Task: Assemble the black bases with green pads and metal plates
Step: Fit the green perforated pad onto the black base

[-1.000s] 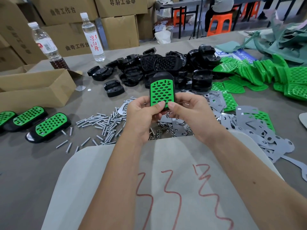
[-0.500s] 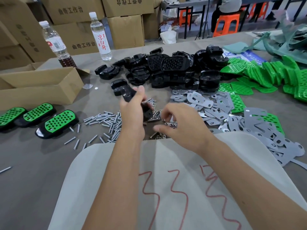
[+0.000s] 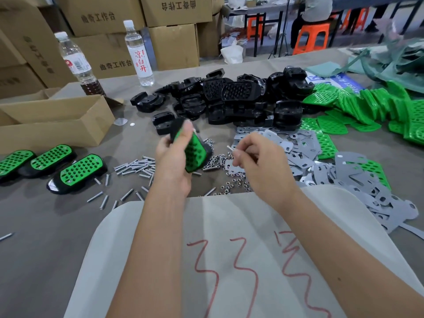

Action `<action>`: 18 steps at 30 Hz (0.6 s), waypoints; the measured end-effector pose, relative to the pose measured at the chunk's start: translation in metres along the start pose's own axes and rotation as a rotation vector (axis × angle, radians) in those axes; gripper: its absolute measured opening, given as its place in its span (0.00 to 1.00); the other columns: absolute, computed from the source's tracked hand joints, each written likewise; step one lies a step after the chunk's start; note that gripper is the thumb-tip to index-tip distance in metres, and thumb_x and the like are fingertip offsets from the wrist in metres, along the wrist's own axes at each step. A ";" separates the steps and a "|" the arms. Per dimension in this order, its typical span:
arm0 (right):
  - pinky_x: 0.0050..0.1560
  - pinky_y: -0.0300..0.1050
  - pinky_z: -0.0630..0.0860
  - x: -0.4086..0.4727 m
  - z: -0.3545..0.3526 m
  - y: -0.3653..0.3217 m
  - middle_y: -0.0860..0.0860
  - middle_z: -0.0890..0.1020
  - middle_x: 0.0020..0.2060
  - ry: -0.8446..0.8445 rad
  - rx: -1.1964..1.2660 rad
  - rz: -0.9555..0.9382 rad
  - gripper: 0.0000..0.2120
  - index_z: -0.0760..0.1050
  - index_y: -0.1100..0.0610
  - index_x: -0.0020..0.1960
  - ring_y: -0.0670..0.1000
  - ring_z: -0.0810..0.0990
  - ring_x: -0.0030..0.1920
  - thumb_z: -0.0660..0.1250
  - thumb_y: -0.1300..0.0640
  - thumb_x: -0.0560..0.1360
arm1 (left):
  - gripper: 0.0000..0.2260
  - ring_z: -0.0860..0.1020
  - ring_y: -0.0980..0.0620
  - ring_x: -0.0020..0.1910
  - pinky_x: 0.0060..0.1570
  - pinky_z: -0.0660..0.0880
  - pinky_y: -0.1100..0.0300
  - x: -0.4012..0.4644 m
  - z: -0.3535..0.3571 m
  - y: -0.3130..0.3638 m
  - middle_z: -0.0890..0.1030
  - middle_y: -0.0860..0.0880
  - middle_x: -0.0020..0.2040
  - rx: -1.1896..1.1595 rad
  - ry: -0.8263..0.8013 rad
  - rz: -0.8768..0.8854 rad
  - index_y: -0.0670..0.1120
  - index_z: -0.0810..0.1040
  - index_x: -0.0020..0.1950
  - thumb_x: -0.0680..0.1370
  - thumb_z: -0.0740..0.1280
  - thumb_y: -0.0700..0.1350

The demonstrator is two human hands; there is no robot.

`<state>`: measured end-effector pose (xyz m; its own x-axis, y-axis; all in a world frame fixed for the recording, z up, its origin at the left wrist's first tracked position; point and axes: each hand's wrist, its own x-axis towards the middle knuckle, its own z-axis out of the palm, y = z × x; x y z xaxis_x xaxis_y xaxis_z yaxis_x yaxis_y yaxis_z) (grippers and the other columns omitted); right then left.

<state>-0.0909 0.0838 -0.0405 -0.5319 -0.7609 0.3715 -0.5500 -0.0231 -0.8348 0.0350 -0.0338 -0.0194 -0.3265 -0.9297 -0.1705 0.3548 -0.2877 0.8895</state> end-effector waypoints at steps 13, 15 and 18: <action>0.42 0.36 0.79 0.006 -0.009 0.003 0.48 0.88 0.39 0.139 0.403 0.014 0.08 0.87 0.50 0.46 0.45 0.85 0.38 0.76 0.63 0.75 | 0.13 0.84 0.41 0.53 0.48 0.81 0.31 -0.016 0.023 -0.021 0.85 0.51 0.50 0.473 -0.142 0.310 0.54 0.81 0.55 0.73 0.74 0.42; 0.41 0.36 0.79 0.006 -0.009 0.003 0.48 0.88 0.38 0.143 0.397 0.025 0.07 0.86 0.51 0.46 0.45 0.84 0.37 0.76 0.63 0.75 | 0.14 0.84 0.44 0.52 0.49 0.82 0.34 -0.016 0.023 -0.022 0.85 0.52 0.49 0.517 -0.151 0.368 0.55 0.82 0.55 0.73 0.74 0.41; 0.42 0.38 0.79 0.005 -0.011 0.003 0.47 0.88 0.38 0.147 0.352 0.011 0.10 0.86 0.48 0.44 0.45 0.83 0.37 0.76 0.63 0.76 | 0.15 0.84 0.47 0.52 0.55 0.81 0.40 -0.014 0.022 -0.023 0.86 0.51 0.50 0.580 -0.166 0.459 0.53 0.82 0.57 0.74 0.75 0.38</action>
<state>-0.1025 0.0868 -0.0369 -0.6373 -0.6617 0.3950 -0.3030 -0.2562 -0.9179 0.0124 -0.0090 -0.0286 -0.4011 -0.8669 0.2959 -0.0154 0.3294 0.9441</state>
